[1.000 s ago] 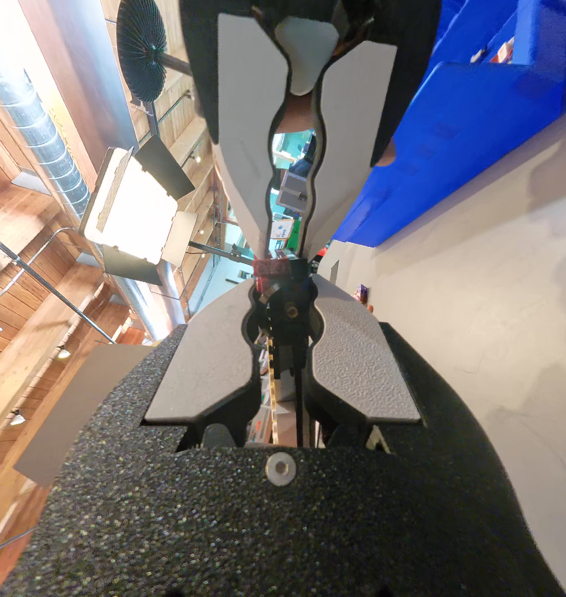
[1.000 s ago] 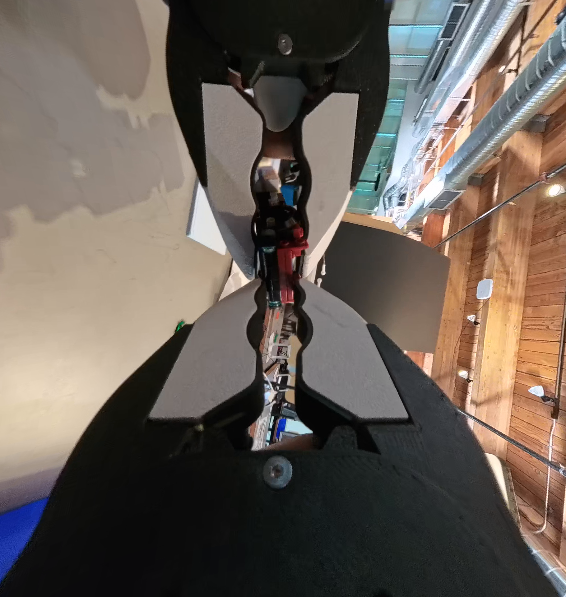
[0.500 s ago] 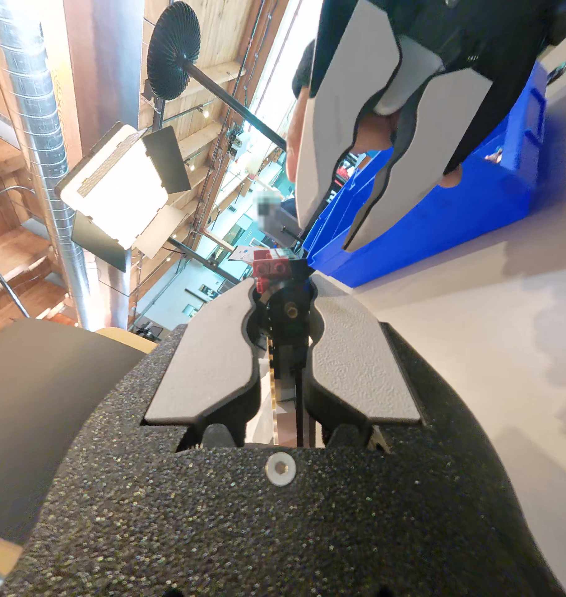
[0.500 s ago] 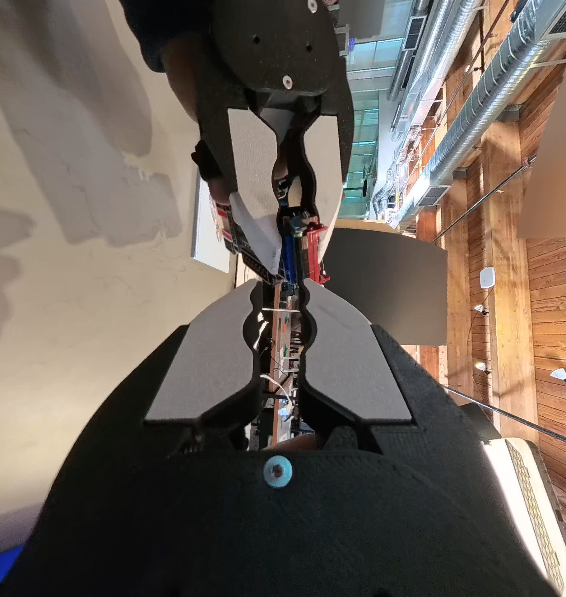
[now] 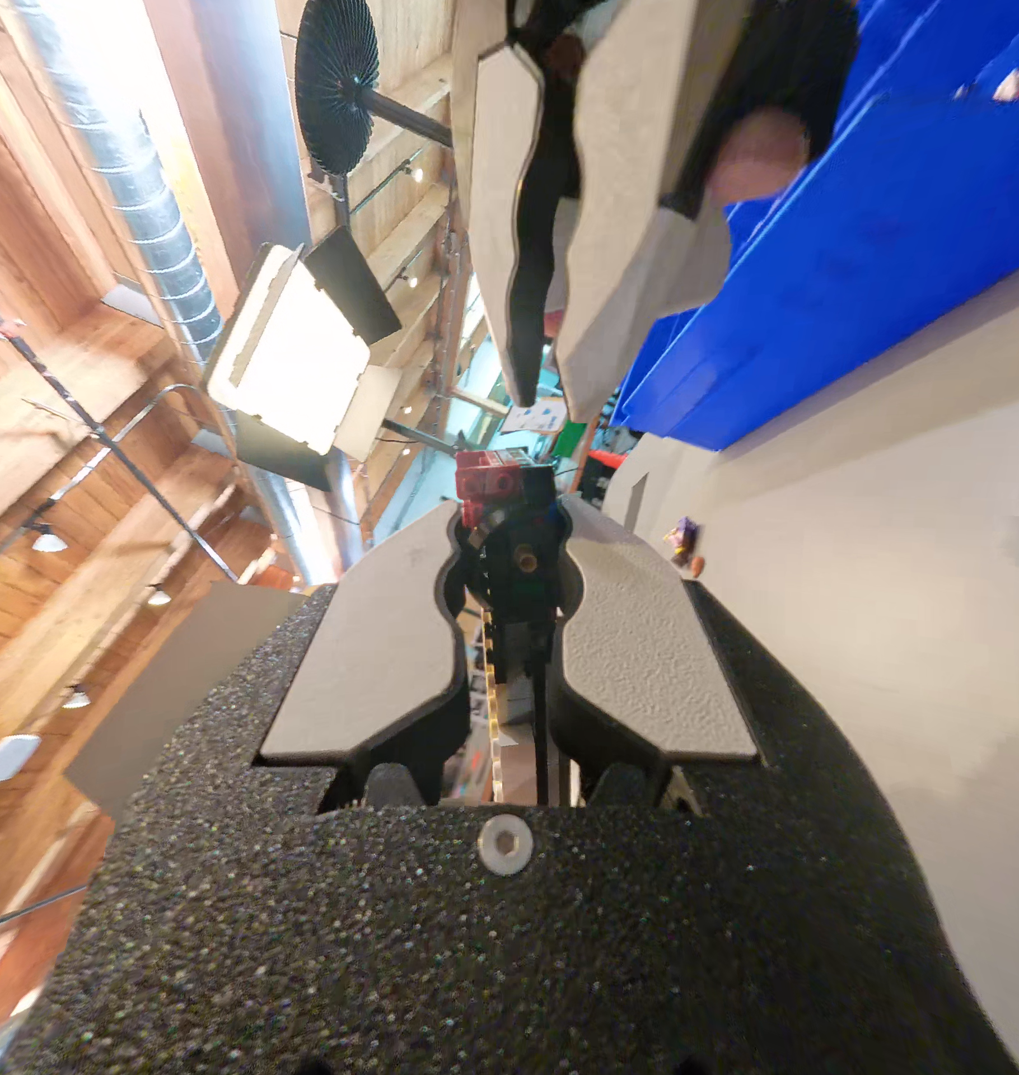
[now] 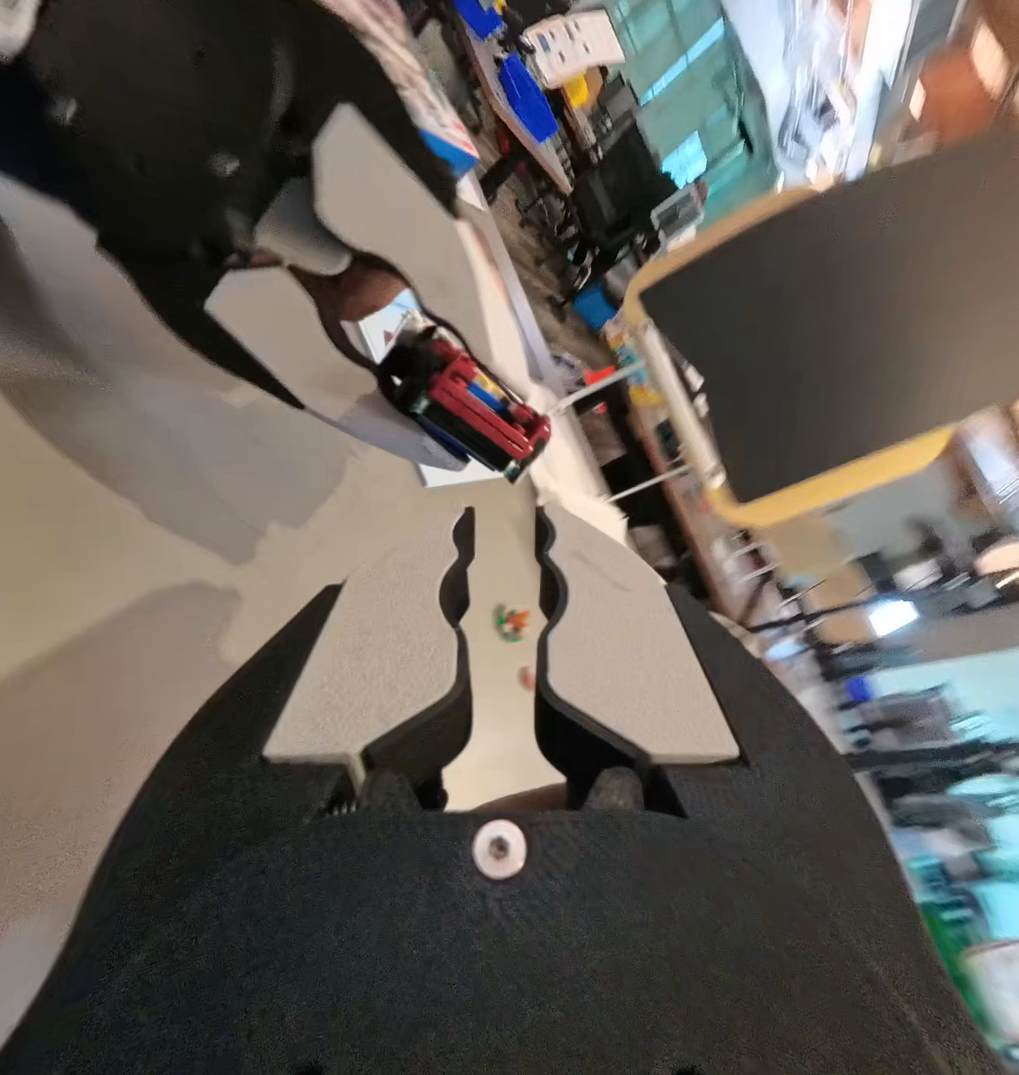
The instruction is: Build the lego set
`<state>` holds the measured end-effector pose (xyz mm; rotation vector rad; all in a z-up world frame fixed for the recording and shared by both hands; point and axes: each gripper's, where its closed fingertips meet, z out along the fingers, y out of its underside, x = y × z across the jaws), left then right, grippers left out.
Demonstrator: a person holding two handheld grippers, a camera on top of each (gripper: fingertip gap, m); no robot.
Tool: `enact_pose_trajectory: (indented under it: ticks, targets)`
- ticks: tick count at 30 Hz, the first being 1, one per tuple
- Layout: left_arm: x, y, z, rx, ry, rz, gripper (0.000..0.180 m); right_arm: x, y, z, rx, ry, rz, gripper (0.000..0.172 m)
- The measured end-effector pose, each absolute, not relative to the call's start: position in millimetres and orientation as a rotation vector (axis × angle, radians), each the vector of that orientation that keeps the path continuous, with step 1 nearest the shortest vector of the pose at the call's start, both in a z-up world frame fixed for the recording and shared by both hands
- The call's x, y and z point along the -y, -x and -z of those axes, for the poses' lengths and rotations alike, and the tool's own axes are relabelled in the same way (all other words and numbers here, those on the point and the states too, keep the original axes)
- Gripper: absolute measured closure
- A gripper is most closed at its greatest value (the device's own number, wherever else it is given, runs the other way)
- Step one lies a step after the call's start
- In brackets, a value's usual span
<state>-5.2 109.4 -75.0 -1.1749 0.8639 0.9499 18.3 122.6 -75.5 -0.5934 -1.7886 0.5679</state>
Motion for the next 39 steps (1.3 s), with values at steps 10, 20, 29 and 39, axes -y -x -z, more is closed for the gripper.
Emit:
enact_pose_trajectory:
  ticks: [10, 20, 29, 39]
  targets:
    - [-111, 1, 75, -0.904, 1.058, -1.249, 0.154, -140, -23, 71, 1.646, 1.141, -0.873, 0.150]
    - [-104, 1, 69, -0.898, 0.992, -1.345, 0.154, -117, -17, 72, 1.508, 1.591, -1.520, 0.145]
    - [-104, -6, 73, -0.942, 0.944, -1.397, 0.153, -108, -14, 82, 1.375, 1.762, -1.837, 0.142]
    - [-106, -9, 78, -0.953, 0.920, -1.428, 0.153, -103, -10, 88, 1.351, 1.819, -1.906, 0.152]
